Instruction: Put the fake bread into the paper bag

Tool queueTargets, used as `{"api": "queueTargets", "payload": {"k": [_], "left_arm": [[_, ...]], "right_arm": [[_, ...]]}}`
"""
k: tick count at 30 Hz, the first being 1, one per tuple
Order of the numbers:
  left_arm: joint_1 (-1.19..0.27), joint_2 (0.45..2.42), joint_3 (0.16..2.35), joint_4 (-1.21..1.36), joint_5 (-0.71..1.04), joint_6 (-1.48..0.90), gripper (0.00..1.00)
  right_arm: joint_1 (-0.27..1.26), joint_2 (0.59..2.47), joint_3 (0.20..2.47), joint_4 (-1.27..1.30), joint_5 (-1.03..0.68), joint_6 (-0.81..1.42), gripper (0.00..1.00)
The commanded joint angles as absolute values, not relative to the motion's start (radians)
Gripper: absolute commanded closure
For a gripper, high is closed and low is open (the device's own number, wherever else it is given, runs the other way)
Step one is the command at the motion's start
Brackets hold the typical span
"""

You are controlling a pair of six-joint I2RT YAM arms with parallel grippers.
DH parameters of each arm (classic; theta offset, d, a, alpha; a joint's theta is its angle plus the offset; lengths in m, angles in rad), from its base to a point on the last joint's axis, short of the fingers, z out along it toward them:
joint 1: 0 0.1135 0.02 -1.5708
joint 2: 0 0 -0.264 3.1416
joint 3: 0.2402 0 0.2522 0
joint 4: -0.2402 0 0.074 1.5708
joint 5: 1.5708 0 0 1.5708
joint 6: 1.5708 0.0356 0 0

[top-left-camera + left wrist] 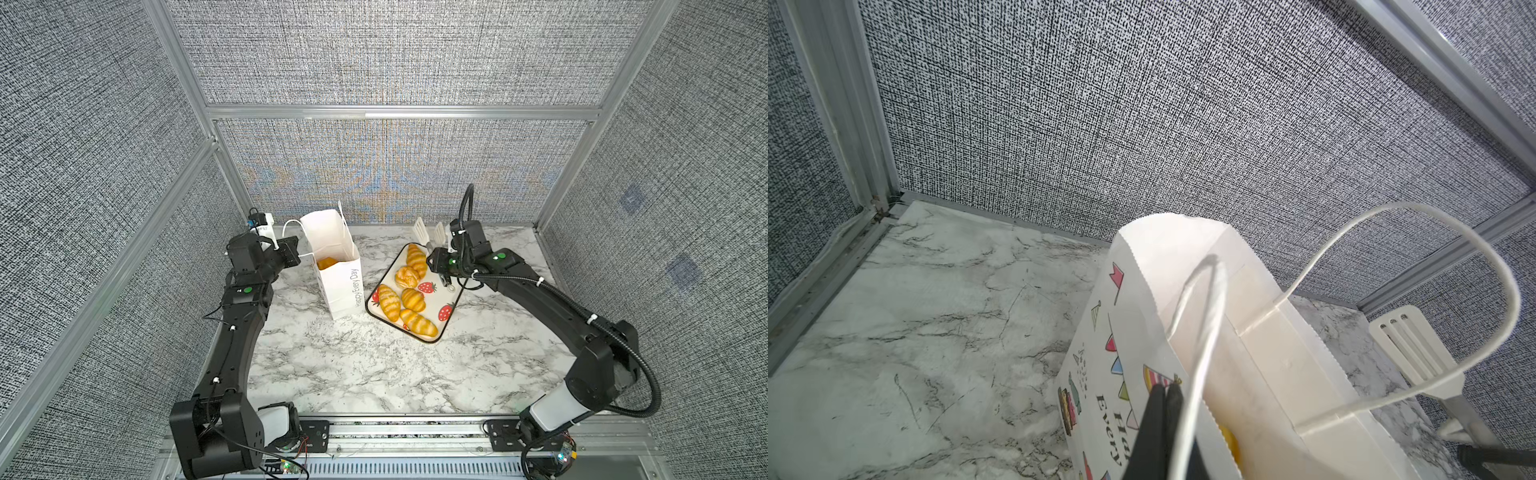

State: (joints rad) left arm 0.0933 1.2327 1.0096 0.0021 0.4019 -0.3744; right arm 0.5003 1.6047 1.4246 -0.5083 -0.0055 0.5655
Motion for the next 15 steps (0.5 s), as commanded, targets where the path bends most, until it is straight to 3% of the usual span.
{"api": "queueTargets", "payload": {"k": [1,15], "left_arm": [[0.094,1.231,1.009,0.018,0.410,-0.373,1.00],[0.094,1.228,1.009,0.016,0.408,-0.373,1.00]], "right_arm": [[0.490,1.623,1.428,-0.518,-0.021,0.592,0.50],[0.452,1.765,1.477,-0.562,-0.092,0.595,0.45]]}}
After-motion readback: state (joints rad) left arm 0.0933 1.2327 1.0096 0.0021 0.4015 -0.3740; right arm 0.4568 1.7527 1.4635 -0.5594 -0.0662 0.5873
